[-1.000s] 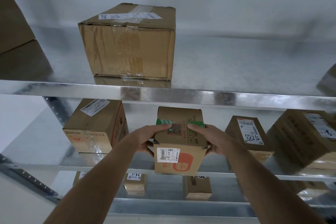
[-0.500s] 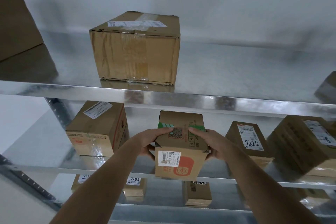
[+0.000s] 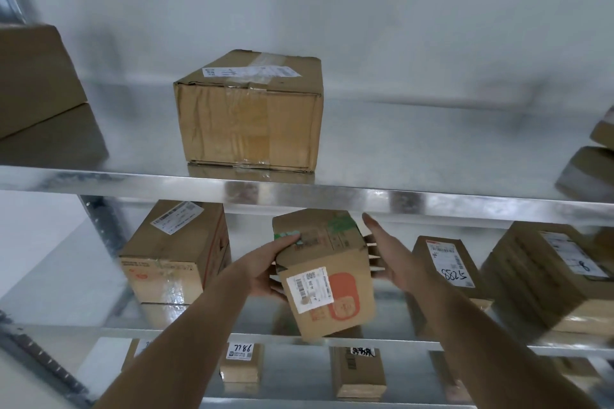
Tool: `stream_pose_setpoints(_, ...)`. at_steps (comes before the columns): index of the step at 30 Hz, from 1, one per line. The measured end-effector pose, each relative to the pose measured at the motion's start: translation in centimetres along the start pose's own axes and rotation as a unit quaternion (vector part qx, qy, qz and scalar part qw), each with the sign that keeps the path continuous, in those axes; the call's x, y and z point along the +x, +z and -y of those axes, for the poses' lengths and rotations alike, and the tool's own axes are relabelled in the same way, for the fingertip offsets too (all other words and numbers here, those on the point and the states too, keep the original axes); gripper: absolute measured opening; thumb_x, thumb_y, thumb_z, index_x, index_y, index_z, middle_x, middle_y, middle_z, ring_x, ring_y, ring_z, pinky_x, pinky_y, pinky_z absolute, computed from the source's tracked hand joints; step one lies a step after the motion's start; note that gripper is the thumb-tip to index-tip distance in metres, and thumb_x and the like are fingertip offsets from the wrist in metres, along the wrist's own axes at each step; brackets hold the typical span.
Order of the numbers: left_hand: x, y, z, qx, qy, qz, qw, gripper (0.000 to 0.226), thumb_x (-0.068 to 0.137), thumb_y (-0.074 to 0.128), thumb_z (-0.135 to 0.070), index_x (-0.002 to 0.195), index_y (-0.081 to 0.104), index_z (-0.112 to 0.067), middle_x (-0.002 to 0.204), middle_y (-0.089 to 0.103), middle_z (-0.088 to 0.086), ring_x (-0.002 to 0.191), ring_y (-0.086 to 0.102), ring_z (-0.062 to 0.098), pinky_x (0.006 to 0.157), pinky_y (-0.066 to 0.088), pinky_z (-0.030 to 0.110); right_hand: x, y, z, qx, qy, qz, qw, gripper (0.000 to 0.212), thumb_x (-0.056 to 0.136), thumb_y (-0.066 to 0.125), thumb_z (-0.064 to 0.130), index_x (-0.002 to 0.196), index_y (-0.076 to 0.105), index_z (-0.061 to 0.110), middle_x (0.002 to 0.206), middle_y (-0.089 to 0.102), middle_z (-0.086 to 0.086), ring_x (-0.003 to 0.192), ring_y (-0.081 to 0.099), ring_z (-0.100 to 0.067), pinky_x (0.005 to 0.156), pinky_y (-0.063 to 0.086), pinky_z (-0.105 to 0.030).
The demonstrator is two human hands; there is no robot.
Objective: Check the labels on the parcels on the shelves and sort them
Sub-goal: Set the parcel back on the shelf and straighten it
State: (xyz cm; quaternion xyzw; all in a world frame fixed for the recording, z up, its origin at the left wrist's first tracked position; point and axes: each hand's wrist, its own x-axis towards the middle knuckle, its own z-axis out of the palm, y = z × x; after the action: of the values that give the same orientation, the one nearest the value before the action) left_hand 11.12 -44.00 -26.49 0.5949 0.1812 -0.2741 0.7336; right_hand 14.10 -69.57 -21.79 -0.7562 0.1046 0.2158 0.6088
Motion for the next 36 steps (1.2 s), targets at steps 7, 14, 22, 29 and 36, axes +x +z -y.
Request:
stream_pose_setpoints(7,-0.6,1.1,2.0,-0.184,-0.026,0.027,0.982,0.087,0.070,0.073,-0.063,0.133,0.063,-0.003,0.124,0.068,0.026,0.112,0.067,0.046,0.096,0.052,0.064,-0.1,-1.0,2.1,-0.043,-0.086,0.068,0.993,0.048,0.098,0.052,0.056,0.115,0.071,0.015,0.122,0.072,-0.002,0.111,0.067,-0.015,0.104,0.046,-0.033)
stream_pose_setpoints(14,0.4,2.6,4.8,-0.297,-0.040,0.020,0.954,0.078,0.094,0.050,-0.065,0.130,0.064,0.002,0.122,0.067,0.033,0.115,0.064,0.050,0.100,0.049,0.064,1.2,0.4,2.9,-0.461,-0.225,-0.020,0.858,0.056,0.095,0.063,0.050,0.145,0.050,0.027,0.143,0.057,-0.004,0.124,0.057,-0.023,0.105,0.045,-0.039)
stream_pose_setpoints(22,1.1,0.9,4.8,-0.250,-0.028,-0.074,0.965,0.059,0.101,0.051,-0.054,0.115,0.070,0.000,0.105,0.075,0.026,0.088,0.074,0.039,0.078,0.062,0.051,3.2,3.0,0.8,-0.563,-0.177,-0.077,0.804,0.079,0.097,0.051,0.058,0.161,0.014,0.029,0.167,0.016,-0.006,0.155,0.008,-0.035,0.118,0.019,-0.064)
stream_pose_setpoints(29,1.4,-1.2,3.6,-0.083,-0.038,-0.190,0.978,0.036,0.104,0.052,-0.038,0.117,0.069,-0.009,0.092,0.066,0.016,0.076,0.062,0.026,0.084,0.059,0.048,3.7,3.7,-1.8,-0.443,-0.079,-0.096,0.888,0.106,0.082,0.064,0.073,0.161,0.004,0.037,0.168,-0.006,-0.012,0.152,0.004,-0.047,0.119,0.025,-0.061)
stream_pose_setpoints(36,1.0,-0.6,2.4,-0.051,-0.024,-0.212,0.976,0.042,0.103,0.050,-0.049,0.110,0.066,-0.011,0.100,0.068,0.009,0.085,0.062,0.023,0.064,0.048,0.033,3.9,3.7,-4.2,-0.259,-0.095,-0.067,0.959,0.123,0.069,0.075,0.068,0.158,-0.003,0.036,0.146,0.051,-0.014,0.126,0.057,-0.034,0.101,0.049,-0.038)
